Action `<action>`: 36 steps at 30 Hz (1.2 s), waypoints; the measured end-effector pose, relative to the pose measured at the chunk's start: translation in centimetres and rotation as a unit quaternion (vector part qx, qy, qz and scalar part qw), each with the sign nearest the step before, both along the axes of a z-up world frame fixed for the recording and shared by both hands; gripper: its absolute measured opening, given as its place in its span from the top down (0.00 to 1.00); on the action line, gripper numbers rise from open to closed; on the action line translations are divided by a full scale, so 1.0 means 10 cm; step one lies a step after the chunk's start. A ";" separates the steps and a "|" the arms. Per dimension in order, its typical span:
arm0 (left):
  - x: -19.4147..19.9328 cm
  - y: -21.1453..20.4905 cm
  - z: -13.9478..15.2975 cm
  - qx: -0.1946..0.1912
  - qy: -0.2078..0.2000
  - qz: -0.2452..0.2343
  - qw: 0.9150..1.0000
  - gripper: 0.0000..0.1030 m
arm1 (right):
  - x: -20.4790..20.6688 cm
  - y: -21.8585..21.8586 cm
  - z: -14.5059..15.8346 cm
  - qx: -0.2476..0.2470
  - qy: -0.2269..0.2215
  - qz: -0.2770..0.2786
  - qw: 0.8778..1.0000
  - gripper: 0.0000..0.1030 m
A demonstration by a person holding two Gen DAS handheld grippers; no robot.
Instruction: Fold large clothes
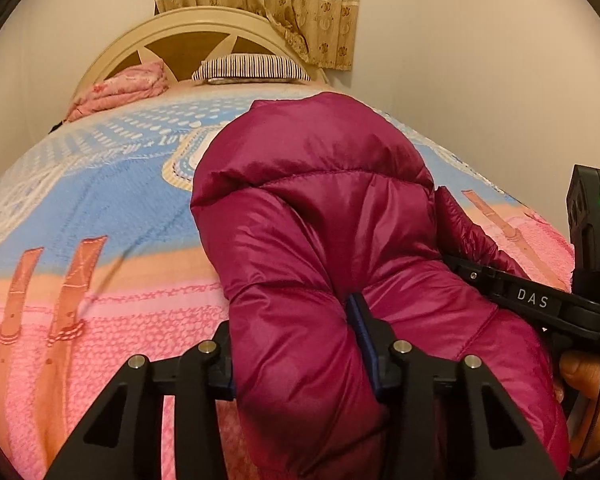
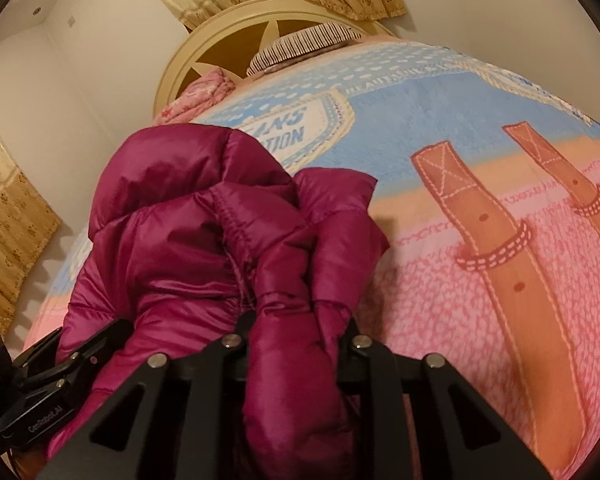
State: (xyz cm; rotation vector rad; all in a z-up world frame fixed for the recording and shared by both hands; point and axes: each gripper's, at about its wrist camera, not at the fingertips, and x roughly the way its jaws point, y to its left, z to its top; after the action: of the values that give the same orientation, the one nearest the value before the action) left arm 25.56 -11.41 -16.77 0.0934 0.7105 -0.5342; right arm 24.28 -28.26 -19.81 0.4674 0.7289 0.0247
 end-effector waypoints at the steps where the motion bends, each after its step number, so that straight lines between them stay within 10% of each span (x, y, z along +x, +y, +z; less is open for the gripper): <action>1: -0.03 0.02 0.03 0.000 -0.003 0.001 1.000 0.56 | -0.03 0.01 0.01 0.001 -0.002 0.001 1.000 0.78; 36: -0.47 1.72 0.46 -0.041 -0.047 0.134 0.989 0.60 | 0.12 1.68 0.62 0.002 -0.055 0.158 0.986 0.78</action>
State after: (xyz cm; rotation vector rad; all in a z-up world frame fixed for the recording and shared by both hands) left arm 20.86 5.83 -12.22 -0.0522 0.5962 -0.2986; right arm 25.46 -11.49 -13.65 0.3467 0.6878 0.3466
